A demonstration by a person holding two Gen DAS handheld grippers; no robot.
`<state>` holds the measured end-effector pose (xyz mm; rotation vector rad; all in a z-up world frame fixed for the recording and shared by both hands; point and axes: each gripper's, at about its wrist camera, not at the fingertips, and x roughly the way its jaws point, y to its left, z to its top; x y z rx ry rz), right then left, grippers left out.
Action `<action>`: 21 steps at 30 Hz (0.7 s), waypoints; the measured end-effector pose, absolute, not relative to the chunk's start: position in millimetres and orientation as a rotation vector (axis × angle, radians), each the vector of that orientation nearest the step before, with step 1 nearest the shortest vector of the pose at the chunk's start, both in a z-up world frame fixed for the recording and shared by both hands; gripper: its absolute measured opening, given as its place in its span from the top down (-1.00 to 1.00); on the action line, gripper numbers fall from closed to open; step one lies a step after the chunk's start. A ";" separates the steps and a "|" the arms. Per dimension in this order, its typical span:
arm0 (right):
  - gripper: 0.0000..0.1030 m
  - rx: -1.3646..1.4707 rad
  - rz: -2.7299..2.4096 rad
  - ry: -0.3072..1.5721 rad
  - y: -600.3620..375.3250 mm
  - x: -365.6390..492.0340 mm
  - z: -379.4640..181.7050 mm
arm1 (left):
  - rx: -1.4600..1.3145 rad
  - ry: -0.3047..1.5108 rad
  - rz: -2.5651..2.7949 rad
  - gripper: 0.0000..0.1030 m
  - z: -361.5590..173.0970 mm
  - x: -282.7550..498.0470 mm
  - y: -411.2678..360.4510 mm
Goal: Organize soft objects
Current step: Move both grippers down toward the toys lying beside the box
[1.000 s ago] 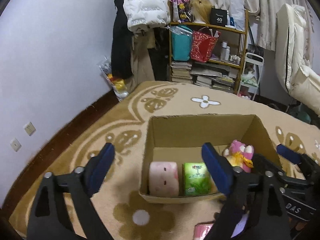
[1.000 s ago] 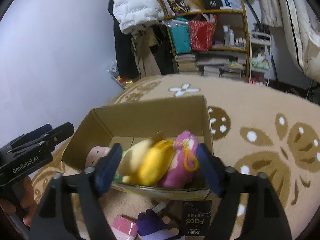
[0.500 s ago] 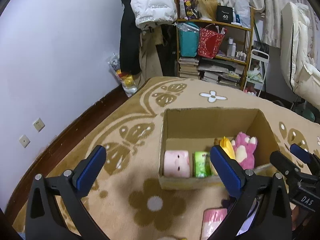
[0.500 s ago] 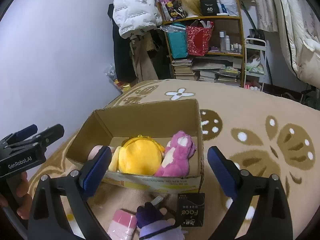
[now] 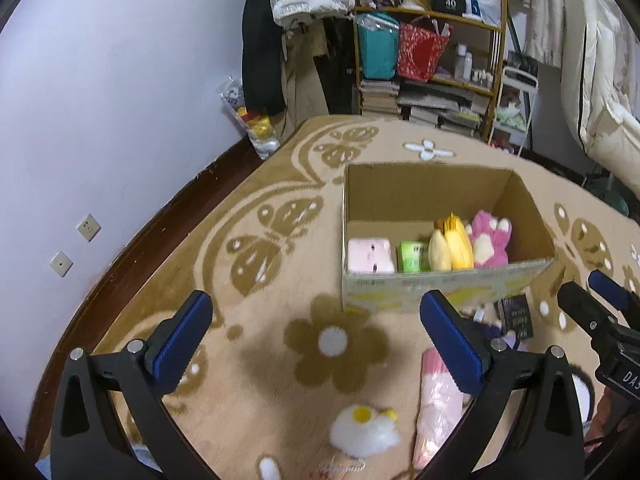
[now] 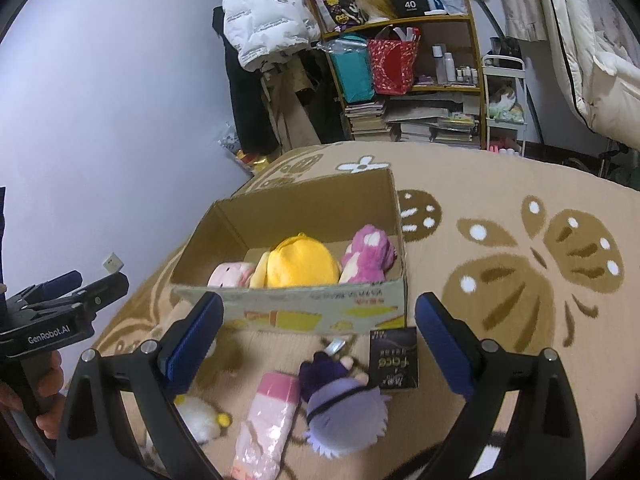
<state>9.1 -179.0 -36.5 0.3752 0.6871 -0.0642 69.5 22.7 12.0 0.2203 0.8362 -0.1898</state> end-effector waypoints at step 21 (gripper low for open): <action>-0.50 0.234 0.047 0.884 -131.9 -0.1 -66.8 | 0.177 1.144 -0.169 -0.99 -36.0 67.4 48.4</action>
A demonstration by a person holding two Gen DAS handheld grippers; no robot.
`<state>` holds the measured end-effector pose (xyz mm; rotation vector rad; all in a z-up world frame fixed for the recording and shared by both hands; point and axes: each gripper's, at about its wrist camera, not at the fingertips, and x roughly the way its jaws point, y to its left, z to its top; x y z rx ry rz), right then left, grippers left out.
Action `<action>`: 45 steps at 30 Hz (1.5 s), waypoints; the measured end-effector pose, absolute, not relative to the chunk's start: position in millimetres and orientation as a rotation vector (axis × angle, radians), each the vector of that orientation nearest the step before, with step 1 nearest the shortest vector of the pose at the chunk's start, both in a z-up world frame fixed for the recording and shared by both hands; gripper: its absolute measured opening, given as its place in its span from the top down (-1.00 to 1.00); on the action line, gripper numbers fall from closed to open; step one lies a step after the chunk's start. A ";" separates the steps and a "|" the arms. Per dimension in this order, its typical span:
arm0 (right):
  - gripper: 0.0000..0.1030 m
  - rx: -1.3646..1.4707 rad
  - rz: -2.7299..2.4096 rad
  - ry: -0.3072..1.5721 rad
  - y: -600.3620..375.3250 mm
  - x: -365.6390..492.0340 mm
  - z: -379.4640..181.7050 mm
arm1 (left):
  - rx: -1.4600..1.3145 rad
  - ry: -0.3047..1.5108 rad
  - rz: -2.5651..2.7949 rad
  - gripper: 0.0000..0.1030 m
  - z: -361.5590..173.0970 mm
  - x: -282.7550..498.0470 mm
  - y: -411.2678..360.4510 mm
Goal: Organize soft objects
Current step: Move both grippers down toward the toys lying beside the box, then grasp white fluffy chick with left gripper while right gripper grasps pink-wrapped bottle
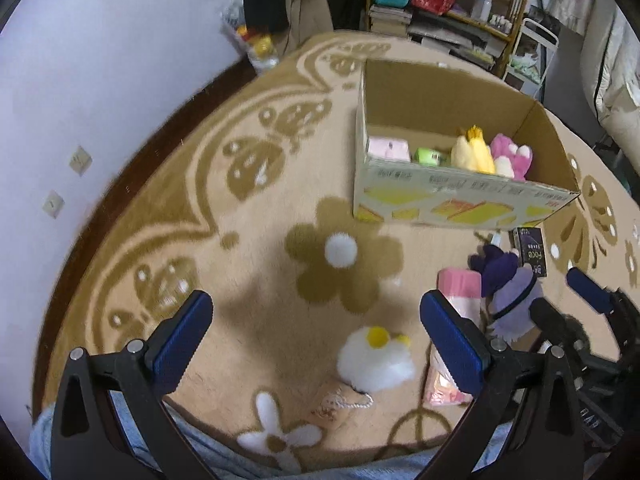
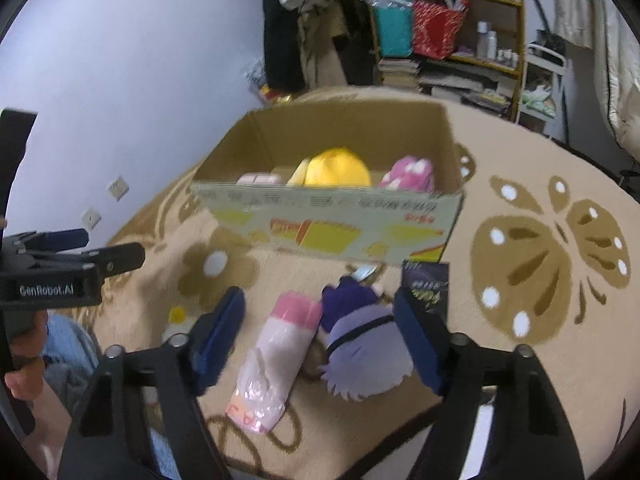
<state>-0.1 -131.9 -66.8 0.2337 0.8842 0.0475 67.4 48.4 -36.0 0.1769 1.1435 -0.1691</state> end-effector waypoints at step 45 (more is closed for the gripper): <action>-0.54 0.008 0.216 1.224 -57.0 37.4 -153.3 | 0.249 1.596 -0.262 0.09 -154.5 69.6 19.5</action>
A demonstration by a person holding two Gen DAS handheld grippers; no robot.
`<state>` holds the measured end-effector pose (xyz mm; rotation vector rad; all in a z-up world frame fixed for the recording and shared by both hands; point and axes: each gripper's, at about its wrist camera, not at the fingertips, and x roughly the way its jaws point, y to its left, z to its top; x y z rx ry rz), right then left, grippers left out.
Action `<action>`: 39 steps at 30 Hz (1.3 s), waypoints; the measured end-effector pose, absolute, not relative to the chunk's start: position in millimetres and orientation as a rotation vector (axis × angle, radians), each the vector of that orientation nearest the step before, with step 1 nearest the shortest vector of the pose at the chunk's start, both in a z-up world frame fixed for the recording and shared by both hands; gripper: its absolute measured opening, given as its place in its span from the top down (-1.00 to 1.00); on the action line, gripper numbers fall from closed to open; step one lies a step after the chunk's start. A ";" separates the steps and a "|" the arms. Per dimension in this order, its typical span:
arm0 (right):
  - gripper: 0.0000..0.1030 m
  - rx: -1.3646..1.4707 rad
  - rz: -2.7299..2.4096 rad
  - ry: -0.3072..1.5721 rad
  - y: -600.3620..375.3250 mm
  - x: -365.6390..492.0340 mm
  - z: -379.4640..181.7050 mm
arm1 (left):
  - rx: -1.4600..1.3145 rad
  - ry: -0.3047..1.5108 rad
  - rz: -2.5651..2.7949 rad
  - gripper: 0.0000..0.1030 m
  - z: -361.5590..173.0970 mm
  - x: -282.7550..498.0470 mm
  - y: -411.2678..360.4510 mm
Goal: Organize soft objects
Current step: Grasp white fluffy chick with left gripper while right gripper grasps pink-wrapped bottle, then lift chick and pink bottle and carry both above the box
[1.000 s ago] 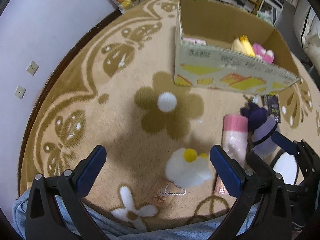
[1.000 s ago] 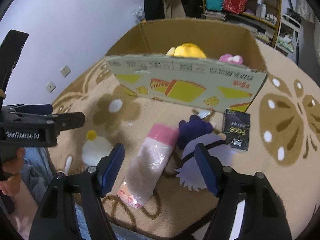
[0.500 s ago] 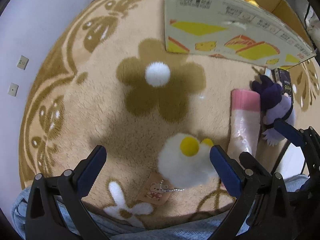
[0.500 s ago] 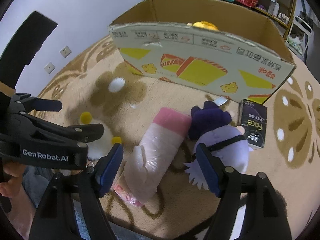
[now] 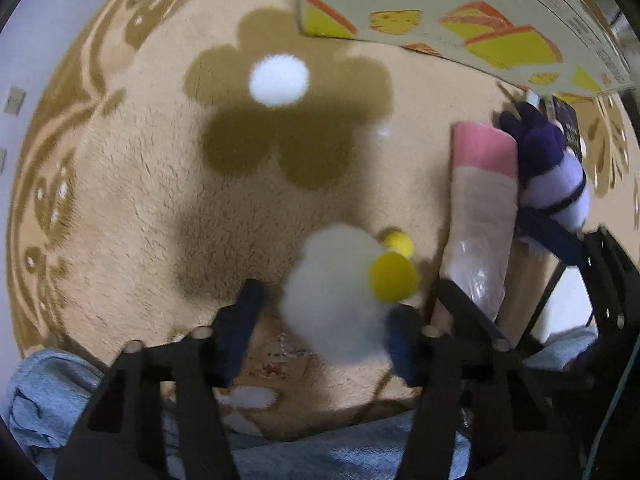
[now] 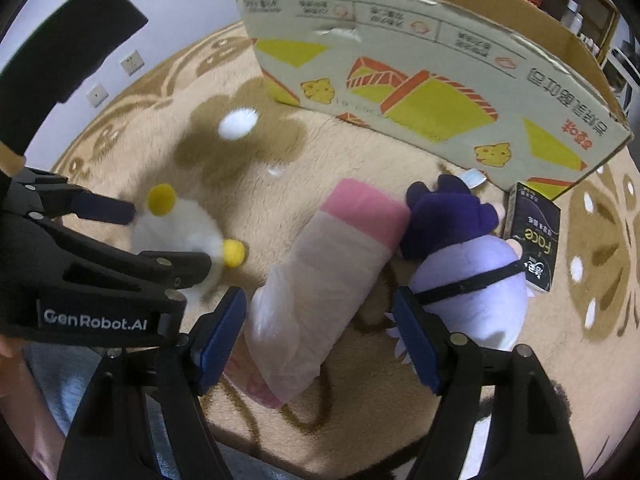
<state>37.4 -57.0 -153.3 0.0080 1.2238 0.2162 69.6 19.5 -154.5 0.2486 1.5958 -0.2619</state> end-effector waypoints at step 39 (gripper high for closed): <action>0.63 0.201 0.137 1.049 -86.1 35.2 -112.9 | 0.247 1.194 -0.128 0.39 -75.2 84.7 21.4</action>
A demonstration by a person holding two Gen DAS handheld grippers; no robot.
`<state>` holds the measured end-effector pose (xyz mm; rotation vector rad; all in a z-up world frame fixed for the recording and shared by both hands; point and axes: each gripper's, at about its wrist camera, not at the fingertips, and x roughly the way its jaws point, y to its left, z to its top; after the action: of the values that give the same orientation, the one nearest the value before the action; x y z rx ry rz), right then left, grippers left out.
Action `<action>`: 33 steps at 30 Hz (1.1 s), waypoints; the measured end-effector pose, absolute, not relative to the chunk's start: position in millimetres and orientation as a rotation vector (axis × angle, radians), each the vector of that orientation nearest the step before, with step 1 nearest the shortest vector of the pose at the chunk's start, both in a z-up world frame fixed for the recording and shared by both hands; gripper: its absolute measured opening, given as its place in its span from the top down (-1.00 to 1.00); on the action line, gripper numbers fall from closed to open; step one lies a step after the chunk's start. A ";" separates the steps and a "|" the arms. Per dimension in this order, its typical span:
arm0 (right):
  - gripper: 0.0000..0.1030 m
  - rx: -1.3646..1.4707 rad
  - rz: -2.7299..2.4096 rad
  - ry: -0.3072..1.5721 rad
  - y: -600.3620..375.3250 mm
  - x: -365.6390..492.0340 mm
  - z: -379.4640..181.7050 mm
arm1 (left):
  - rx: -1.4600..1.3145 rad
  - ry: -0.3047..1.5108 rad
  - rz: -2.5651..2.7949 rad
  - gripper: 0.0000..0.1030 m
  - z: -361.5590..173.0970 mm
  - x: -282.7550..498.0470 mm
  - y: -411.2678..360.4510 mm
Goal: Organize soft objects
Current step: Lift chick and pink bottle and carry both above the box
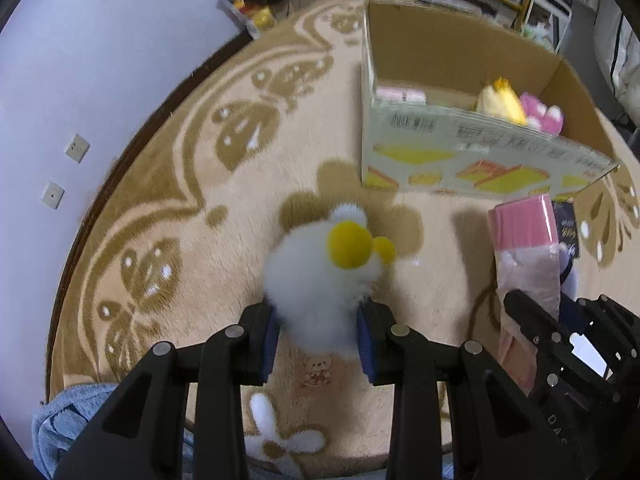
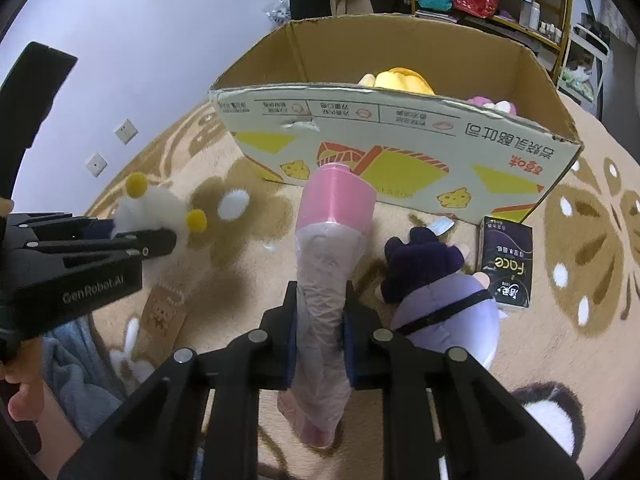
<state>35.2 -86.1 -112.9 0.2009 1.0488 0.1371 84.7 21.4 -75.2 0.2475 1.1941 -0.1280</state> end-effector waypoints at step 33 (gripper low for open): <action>0.64 0.287 0.021 0.692 -137.1 20.6 -28.5 | 0.205 0.700 -0.167 0.39 16.9 81.8 8.9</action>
<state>20.6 -137.1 -28.5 0.2869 0.6915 0.0208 81.8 8.9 16.9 0.2050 0.7003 -0.1667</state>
